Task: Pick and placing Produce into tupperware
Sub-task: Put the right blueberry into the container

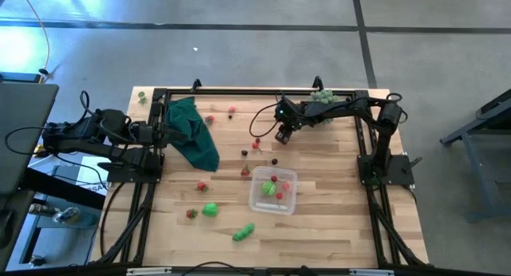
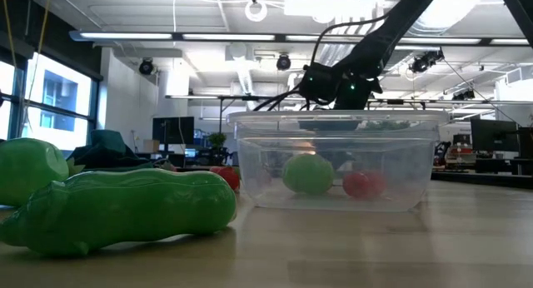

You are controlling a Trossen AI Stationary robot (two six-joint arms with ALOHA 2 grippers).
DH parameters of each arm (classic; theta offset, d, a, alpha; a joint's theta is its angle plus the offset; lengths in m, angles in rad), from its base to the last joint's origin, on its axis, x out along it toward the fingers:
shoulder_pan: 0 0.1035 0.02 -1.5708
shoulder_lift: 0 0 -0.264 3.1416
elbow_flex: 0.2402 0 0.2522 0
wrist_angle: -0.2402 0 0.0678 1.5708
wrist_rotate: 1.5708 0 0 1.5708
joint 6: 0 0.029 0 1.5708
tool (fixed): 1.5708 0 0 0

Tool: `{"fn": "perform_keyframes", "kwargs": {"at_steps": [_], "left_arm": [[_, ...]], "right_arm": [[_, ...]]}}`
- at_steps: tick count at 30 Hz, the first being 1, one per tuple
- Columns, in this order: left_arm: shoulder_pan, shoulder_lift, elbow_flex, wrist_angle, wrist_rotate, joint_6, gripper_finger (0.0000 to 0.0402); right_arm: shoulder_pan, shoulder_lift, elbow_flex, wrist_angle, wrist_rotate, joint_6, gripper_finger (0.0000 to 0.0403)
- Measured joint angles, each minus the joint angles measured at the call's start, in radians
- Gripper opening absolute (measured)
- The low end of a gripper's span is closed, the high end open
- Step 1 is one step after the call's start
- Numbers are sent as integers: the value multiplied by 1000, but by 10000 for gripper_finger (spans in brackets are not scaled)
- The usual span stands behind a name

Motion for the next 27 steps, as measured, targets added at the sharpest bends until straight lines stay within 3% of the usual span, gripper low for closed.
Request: {"fn": "perform_keyframes", "kwargs": {"at_steps": [6, 23, 27], "left_arm": [[0, 0, 0, 0, 0, 0, 1], [0, 0, 0, 0, 0, 0, 1], [0, 0, 0, 0, 0, 0, 1]], "right_arm": [[0, 0, 0, 14, 0, 3, 81], [-1, 0, 0, 47, -1, 48, 77], [-1, 0, 0, 69, -1, 49, 60]]}}
